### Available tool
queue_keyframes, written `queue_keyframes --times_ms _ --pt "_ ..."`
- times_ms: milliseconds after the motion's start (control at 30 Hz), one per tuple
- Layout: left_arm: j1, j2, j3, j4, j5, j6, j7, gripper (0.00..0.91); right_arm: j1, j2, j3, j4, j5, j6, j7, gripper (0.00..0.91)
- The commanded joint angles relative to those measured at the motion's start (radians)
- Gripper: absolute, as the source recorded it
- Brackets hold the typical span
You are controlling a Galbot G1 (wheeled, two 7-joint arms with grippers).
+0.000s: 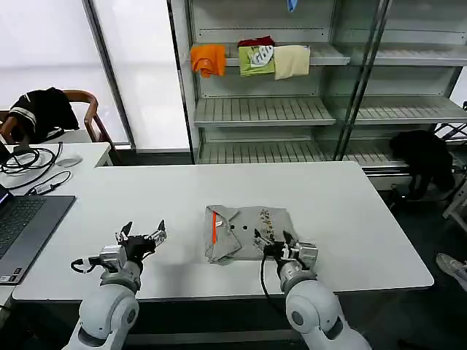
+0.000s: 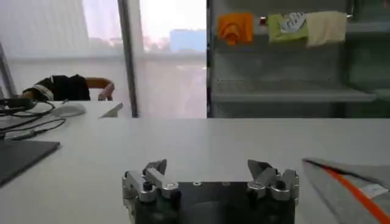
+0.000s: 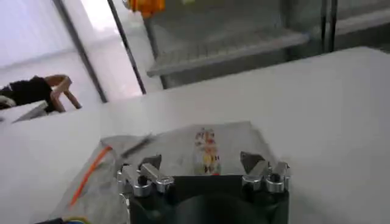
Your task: Fold and organize the clothes.
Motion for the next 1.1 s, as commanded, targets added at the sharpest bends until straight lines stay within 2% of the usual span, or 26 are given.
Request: queue_keyframes --times_ms 33,167,267,433,500,567,667,1100 --pt "0.006 -0.03 -0.009 -0.024 0.003 -0.027 0.001 0.907 0.014 -0.064 0.1 0.095 -0.366 0.025 -0.109 0.907" --pt "0.008 -0.059 -0.018 -0.038 0.002 -0.059 0.006 0.907 0.0 -0.121 0.184 0.051 -0.38 0.039 -0.117 0.907" --pt "0.01 -0.062 -0.016 -0.033 0.002 -0.077 0.016 0.907 -0.035 -0.152 0.235 0.027 -0.354 0.062 -0.118 0.907" --pt "-0.004 -0.061 -0.027 -0.018 0.003 -0.101 0.016 0.907 -0.077 -0.15 0.323 0.013 -0.279 0.072 -0.109 0.907" --pt "-0.004 -0.056 -0.038 -0.012 0.007 -0.12 0.02 0.907 -0.083 -0.145 0.342 0.007 -0.279 0.078 -0.109 0.907" --pt "0.003 -0.05 -0.051 -0.027 0.039 -0.085 0.055 0.907 -0.085 -0.143 0.357 0.005 -0.275 0.082 -0.106 0.907" --pt "-0.001 -0.053 -0.05 -0.011 0.033 -0.129 0.044 0.907 -0.089 -0.139 0.369 0.009 -0.27 0.082 -0.108 0.907" --pt "-0.005 -0.048 -0.057 0.002 0.006 -0.125 0.041 0.907 -0.099 -0.121 0.359 0.003 -0.284 0.089 -0.114 0.907"
